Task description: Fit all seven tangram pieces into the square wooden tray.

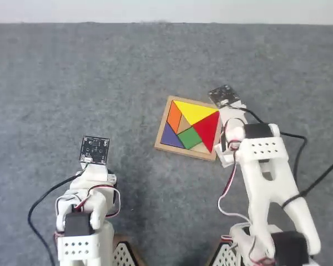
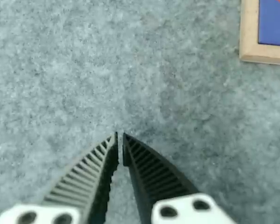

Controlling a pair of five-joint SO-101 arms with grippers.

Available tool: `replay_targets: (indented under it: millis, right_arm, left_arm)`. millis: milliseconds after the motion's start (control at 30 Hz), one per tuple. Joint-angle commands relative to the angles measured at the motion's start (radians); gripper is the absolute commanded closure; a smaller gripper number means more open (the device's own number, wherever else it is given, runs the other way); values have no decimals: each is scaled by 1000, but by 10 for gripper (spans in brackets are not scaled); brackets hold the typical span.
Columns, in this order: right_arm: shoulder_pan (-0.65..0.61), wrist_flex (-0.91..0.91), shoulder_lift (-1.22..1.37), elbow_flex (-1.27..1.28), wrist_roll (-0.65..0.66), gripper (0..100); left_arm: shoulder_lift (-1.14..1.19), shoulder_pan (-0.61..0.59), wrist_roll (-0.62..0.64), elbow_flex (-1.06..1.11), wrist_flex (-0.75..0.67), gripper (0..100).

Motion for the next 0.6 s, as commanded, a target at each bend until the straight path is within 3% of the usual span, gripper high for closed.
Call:
replay_targets:
  millis: [0,233,567]
  right_arm:
    - [10,-82,35,-12,0,790]
    - [-58,-197,145,-12,38,790]
    - [-56,-280,277,-43,64,790]
  left_arm:
    - [-17,5,-2,-10,3,979]
    - [-17,5,-2,-10,3,979]
    - [-17,5,-2,-10,3,979]
